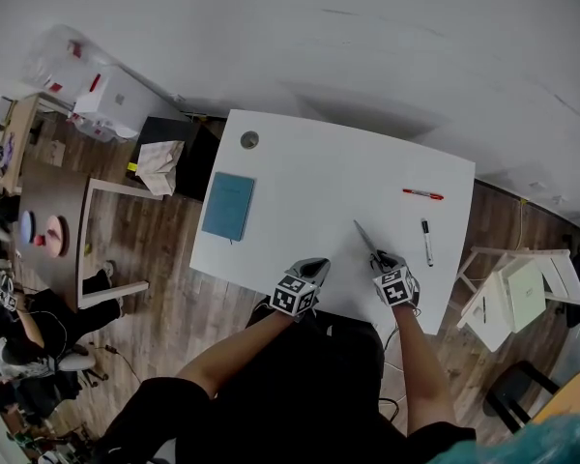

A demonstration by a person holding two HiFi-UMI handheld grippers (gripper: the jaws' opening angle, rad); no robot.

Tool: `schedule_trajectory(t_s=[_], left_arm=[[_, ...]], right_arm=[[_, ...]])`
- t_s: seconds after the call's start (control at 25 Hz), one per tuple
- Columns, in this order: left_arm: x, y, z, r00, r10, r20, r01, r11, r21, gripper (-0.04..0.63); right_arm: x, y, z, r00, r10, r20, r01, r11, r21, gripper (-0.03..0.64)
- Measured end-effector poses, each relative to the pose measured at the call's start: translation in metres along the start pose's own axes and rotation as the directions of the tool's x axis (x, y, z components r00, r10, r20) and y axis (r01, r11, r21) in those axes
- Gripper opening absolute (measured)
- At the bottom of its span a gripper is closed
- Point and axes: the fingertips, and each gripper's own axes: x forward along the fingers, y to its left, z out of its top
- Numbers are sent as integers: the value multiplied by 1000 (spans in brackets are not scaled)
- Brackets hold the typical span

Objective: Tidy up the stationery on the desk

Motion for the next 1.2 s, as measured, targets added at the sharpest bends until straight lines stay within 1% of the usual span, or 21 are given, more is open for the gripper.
schedule_trajectory(t_s=[0.08, 0.16, 0.28, 0.36, 0.56, 0.88, 1.04, 1.2], left_arm=[[-3, 3, 3, 1000, 9, 8, -9, 1000, 4, 14], [-8, 9, 5, 1000, 18, 20, -18, 1000, 4, 14], [-20, 20, 6, 998, 34, 43, -34, 999, -8, 14], [-30, 33, 7, 997, 46, 57, -45, 999, -15, 14], [-59, 82, 10, 994, 74, 77, -72, 997, -23, 14], [-126, 172, 15, 995, 60, 73, -62, 998, 21, 14], [-153, 216, 15, 997, 52, 62, -56, 996, 67, 14], [-167, 244, 19, 998, 49, 47, -55, 988, 143, 14]], right_arm=[[-3, 4, 7, 1000, -8, 30, 6, 999, 39, 91], [-6, 8, 16, 997, -15, 71, 7, 994, 112, 89], [-11, 20, 31, 990, -25, 140, -12, 967, 255, 89], [-11, 33, 42, 985, -35, 170, -20, 950, 312, 89], [5, 84, 74, 980, -57, 189, -25, 915, 403, 89], [49, 171, 147, 969, -127, 212, -11, 837, 548, 89], [77, 208, 186, 960, -172, 221, 5, 801, 599, 89], [104, 231, 211, 958, -206, 201, 35, 777, 628, 89]])
